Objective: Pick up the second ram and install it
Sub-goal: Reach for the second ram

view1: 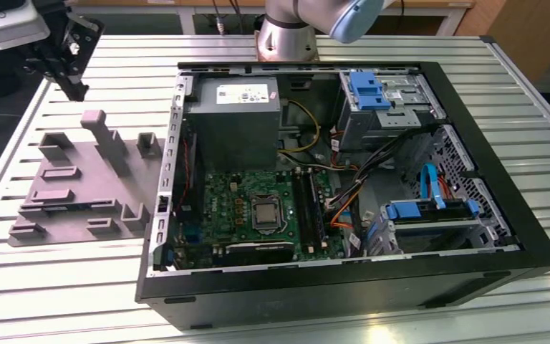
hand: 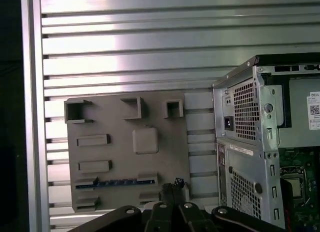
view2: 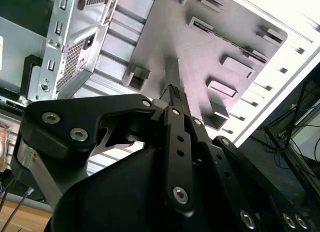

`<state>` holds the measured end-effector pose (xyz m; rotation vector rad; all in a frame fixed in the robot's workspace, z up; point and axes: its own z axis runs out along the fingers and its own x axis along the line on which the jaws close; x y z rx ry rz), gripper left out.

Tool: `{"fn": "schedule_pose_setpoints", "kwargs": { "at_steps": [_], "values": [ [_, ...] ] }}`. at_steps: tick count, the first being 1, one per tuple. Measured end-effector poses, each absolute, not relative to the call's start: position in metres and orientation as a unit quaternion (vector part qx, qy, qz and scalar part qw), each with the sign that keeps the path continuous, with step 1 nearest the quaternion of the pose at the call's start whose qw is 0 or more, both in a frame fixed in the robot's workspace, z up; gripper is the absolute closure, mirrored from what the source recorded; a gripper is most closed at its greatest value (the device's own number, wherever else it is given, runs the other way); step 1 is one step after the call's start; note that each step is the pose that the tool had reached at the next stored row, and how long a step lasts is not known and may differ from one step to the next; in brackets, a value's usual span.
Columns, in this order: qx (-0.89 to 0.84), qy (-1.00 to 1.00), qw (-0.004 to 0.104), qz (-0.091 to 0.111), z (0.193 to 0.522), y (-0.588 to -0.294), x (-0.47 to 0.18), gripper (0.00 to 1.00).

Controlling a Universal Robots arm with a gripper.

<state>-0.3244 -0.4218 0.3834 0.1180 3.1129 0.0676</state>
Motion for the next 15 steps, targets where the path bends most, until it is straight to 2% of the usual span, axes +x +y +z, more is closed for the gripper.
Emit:
{"fn": "schedule_pose_setpoints", "kwargs": {
  "at_steps": [15],
  "values": [
    [0.038,0.999,0.013,0.022,0.382,-0.442,-0.362,0.89]
  ]
}}
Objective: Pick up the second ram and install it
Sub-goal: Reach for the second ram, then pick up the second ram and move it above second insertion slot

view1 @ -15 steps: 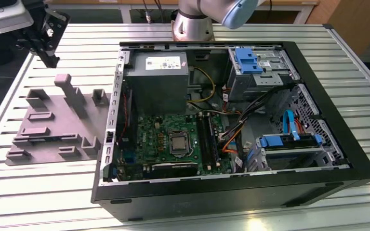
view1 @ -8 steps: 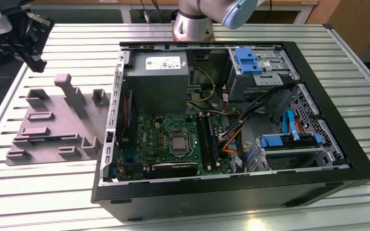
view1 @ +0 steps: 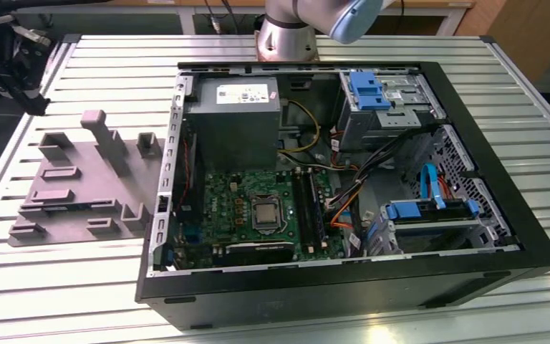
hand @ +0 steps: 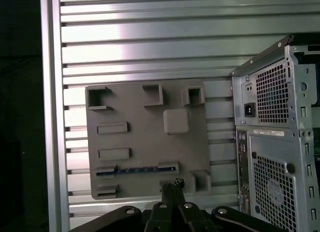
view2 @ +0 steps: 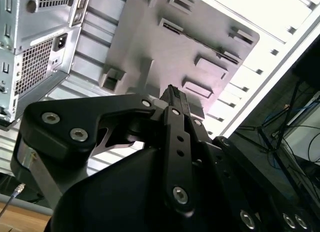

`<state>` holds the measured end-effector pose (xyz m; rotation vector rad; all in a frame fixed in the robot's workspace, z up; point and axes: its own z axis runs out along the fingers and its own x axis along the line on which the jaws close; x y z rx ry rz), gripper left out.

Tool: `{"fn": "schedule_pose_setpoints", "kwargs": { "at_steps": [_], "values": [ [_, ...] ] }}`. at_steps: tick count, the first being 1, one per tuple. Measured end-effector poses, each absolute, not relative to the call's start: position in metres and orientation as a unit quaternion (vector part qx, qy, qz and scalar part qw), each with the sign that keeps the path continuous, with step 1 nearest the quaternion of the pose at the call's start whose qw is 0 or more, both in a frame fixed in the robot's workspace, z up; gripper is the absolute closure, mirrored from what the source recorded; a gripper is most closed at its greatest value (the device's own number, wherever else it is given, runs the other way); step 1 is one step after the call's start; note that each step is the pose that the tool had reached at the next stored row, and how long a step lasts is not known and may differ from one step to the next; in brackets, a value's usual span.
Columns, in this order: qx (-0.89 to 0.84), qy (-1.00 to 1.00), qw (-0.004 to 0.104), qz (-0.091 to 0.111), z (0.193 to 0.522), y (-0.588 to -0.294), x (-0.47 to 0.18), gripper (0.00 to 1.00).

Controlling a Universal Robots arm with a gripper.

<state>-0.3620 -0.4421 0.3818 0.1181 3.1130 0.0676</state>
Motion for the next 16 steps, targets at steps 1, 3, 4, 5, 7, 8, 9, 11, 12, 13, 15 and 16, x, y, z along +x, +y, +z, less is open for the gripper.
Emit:
{"fn": "schedule_pose_setpoints", "kwargs": {
  "at_steps": [1,3,4,5,7,8,9,11,12,13,15,16],
  "values": [
    [0.038,0.999,0.013,0.022,0.382,-0.443,-0.365,0.89],
    [0.038,0.999,0.013,0.022,0.381,-0.445,-0.371,0.89],
    [0.038,0.999,0.013,0.022,0.381,-0.446,-0.374,0.89],
    [0.038,0.999,0.013,0.022,0.381,-0.446,-0.378,0.89],
    [0.038,0.999,0.013,0.022,0.381,-0.447,-0.385,0.89],
    [0.038,0.999,0.013,0.022,0.381,-0.448,-0.389,0.89],
    [0.038,0.999,0.013,0.022,0.381,-0.448,-0.392,0.89],
    [0.038,0.999,0.013,0.022,0.381,-0.449,-0.396,0.89],
    [0.038,0.999,0.013,0.022,0.381,-0.449,-0.397,0.89],
    [0.038,0.999,0.013,0.022,0.381,-0.449,-0.397,0.89],
    [0.038,0.999,0.013,0.022,0.381,-0.449,-0.398,0.89],
    [0.038,0.999,0.013,0.022,0.381,-0.449,-0.398,0.89]
  ]
}}
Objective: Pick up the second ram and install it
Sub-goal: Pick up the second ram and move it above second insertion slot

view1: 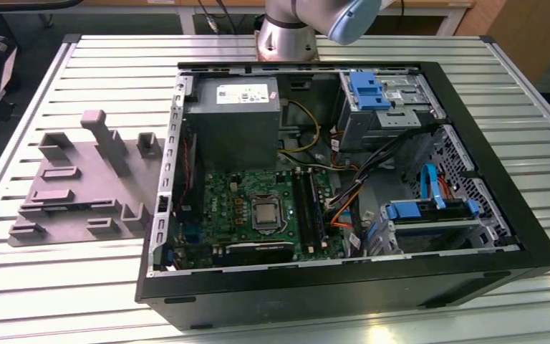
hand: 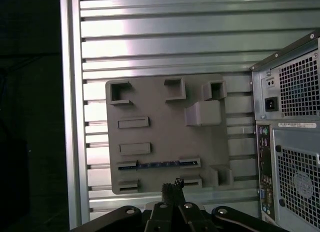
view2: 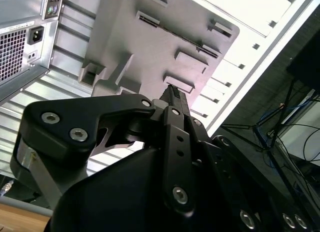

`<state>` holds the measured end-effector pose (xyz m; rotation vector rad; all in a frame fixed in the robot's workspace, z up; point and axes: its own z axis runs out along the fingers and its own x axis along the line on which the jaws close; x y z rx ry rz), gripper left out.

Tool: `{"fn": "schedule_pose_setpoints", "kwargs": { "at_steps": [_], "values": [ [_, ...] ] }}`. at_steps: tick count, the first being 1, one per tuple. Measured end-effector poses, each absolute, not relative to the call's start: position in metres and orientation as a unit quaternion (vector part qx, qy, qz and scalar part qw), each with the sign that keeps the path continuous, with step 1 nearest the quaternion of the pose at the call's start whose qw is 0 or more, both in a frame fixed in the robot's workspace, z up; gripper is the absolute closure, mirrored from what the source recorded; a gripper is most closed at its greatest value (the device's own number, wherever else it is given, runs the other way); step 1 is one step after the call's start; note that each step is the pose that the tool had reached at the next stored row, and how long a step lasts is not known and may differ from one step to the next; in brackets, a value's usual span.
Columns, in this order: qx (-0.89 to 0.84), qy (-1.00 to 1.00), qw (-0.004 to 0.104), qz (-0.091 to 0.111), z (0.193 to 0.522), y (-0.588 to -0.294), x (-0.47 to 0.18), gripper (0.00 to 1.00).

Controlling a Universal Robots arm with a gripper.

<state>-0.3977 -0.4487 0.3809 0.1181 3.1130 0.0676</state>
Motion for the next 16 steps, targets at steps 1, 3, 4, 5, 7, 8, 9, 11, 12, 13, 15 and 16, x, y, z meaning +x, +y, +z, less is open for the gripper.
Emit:
{"fn": "schedule_pose_setpoints", "kwargs": {
  "at_steps": [1,3,4,5,7,8,9,11,12,13,15,16],
  "values": [
    [0.038,0.999,0.013,0.022,0.3809,-0.4487,-0.3977,0.89],
    [0.038,0.999,0.013,0.022,0.3809,-0.4487,-0.3977,0.89],
    [0.038,0.999,0.013,0.022,0.3809,-0.4487,-0.3977,0.89],
    [0.038,0.999,0.013,0.022,0.3809,-0.4487,-0.3977,0.89],
    [0.038,0.999,0.013,0.022,0.3809,-0.4487,-0.3978,0.89],
    [0.038,0.999,0.013,0.022,0.3809,-0.4487,-0.3978,0.89],
    [0.038,0.999,0.013,0.022,0.3809,-0.4487,-0.3978,0.89],
    [0.037,0.999,0.013,0.022,0.3809,-0.4487,-0.3978,0.89],
    [0.035,0.999,0.013,0.022,0.3809,-0.4487,-0.3978,0.89],
    [0.031,0.999,0.013,0.022,0.3809,-0.4487,-0.3979,0.89],
    [0.022,0.999,0.012,0.022,0.3809,-0.4488,-0.3982,0.89],
    [0.017,1.000,0.012,0.022,0.3809,-0.4488,-0.3983,0.89]
  ]
}}
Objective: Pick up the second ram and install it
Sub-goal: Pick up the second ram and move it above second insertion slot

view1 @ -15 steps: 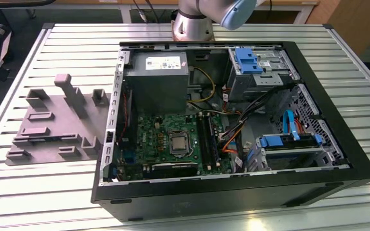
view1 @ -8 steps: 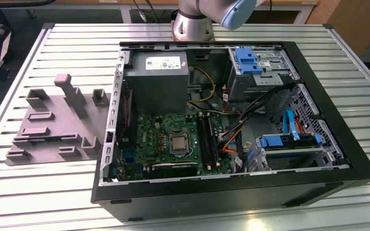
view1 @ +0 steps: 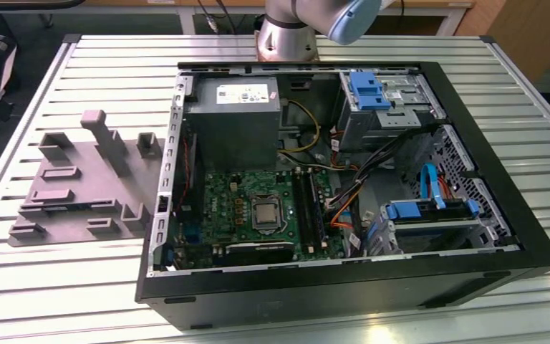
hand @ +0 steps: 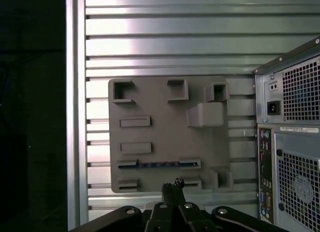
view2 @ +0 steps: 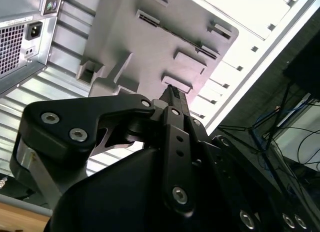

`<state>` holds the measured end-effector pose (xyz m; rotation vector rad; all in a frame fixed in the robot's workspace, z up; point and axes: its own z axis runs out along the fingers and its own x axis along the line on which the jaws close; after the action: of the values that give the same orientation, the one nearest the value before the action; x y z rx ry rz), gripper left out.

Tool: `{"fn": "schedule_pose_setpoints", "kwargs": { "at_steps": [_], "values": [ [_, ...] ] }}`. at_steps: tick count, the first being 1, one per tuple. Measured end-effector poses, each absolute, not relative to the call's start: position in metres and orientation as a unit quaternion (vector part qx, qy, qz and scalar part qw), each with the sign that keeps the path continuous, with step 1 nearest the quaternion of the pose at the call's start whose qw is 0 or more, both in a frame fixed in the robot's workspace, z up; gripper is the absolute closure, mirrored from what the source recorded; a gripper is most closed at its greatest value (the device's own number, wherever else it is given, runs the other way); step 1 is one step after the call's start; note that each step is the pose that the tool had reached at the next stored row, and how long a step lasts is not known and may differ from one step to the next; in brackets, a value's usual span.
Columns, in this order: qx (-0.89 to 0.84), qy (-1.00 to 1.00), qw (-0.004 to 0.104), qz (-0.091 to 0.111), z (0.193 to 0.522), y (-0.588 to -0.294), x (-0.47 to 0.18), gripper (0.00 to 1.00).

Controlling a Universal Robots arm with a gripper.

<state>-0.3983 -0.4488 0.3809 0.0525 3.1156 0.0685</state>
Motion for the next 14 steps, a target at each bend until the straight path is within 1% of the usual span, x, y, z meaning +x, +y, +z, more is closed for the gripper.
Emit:
{"fn": "schedule_pose_setpoints", "kwargs": {
  "at_steps": [14],
  "values": [
    [-0.020,0.999,0.012,0.022,0.3808,-0.4490,-0.3988,0.89]
  ]
}}
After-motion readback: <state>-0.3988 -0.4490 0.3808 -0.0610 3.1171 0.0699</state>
